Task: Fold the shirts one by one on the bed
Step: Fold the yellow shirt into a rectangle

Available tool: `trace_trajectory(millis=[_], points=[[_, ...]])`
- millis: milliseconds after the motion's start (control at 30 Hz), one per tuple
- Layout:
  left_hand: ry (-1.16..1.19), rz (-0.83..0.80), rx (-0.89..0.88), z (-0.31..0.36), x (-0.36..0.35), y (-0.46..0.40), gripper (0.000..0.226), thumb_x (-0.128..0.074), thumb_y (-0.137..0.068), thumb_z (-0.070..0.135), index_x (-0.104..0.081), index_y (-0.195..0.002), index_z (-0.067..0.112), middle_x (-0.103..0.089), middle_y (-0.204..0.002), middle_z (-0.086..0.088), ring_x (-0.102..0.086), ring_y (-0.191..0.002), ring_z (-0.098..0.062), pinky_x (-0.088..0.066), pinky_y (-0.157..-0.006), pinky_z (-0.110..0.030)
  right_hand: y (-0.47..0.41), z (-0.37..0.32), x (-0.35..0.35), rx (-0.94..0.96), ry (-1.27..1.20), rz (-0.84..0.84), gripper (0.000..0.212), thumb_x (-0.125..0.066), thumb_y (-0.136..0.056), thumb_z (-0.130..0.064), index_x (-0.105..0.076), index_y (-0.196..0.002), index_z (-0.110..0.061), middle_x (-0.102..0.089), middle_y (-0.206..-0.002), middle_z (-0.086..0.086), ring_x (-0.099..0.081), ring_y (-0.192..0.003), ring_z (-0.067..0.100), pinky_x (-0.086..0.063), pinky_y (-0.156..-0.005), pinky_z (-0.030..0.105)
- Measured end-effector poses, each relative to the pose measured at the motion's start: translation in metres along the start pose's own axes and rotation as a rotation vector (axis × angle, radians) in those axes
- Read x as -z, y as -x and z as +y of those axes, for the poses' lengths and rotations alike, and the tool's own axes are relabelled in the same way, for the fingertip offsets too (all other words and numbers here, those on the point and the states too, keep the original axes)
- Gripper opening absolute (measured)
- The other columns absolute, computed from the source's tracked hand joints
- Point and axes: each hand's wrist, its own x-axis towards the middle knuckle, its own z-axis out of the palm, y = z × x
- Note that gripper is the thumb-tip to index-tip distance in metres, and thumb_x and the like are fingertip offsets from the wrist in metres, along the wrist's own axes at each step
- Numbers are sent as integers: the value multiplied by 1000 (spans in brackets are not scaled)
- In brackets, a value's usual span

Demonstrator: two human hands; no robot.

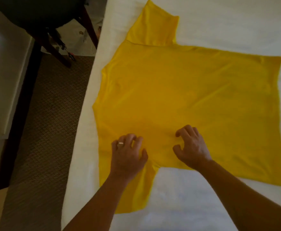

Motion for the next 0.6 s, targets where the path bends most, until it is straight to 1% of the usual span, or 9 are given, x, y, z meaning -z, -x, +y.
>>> trace_trajectory(millis=[33,67,167,267,333,400,467,533,600], points=[[-35,-107,-172,19,-7,12,41,-59,-77,42,-66,-111,19,-59,-106,-7,-58,-94,-33,-43,-79,-45,34,22,8,-26,54,-34,41,-51,-67,-37,-61,-100,-14,-55,-101,7,-50,-91,31,-50,-74,45],[-84,-211,-246,23,-10,19,44,-58,-76,44,-65,-111,19,-58,-106,-7,-60,-89,-34,-46,-75,-45,57,36,11,-39,116,-66,42,-53,-66,-38,-60,-101,-16,-54,-103,7,-50,-92,31,-50,-74,44],[-239,-361,-198,38,-11,23,56,-60,-70,52,-64,-115,19,-56,-107,-9,-59,-90,-35,-47,-71,-45,115,84,29,-114,308,-131,50,-62,-62,-34,-59,-109,-16,-52,-112,11,-52,-96,36,-49,-74,46],[-346,-376,-284,55,-11,26,58,-68,-67,55,-63,-111,18,-55,-103,-11,-58,-89,-35,-45,-72,-45,148,133,47,-188,447,-111,44,-56,-68,-23,-61,-110,-11,-52,-114,17,-52,-95,39,-49,-72,50],[-367,-374,-283,69,-12,28,48,-76,-66,44,-65,-103,16,-55,-97,-12,-58,-86,-36,-46,-66,-45,157,157,58,-216,500,-74,37,-53,-72,-17,-62,-107,-9,-53,-110,20,-52,-92,41,-49,-67,50],[-375,-376,-208,82,-16,30,41,-80,-64,30,-64,-98,14,-56,-93,-14,-59,-84,-38,-46,-60,-44,156,171,66,-205,538,-68,30,-58,-74,-11,-60,-103,-8,-54,-105,21,-53,-87,42,-48,-63,48],[-399,-373,-179,93,-21,33,38,-82,-65,19,-63,-97,12,-56,-91,-15,-59,-82,-40,-45,-56,-43,154,179,72,-180,545,-99,26,-66,-71,-2,-61,-96,-7,-55,-99,22,-56,-81,42,-48,-59,46],[-437,-370,-177,99,-24,34,35,-83,-67,12,-64,-97,12,-57,-90,-16,-59,-80,-41,-45,-53,-42,153,185,77,-183,534,-114,21,-64,-68,3,-61,-87,-6,-56,-91,22,-58,-73,42,-49,-52,44],[-446,-386,-176,99,-24,36,35,-84,-65,5,-65,-94,10,-56,-87,-16,-59,-76,-40,-45,-49,-40,155,188,82,-196,510,-123,18,-61,-66,3,-61,-81,-6,-56,-82,19,-59,-66,40,-47,-47,41]])
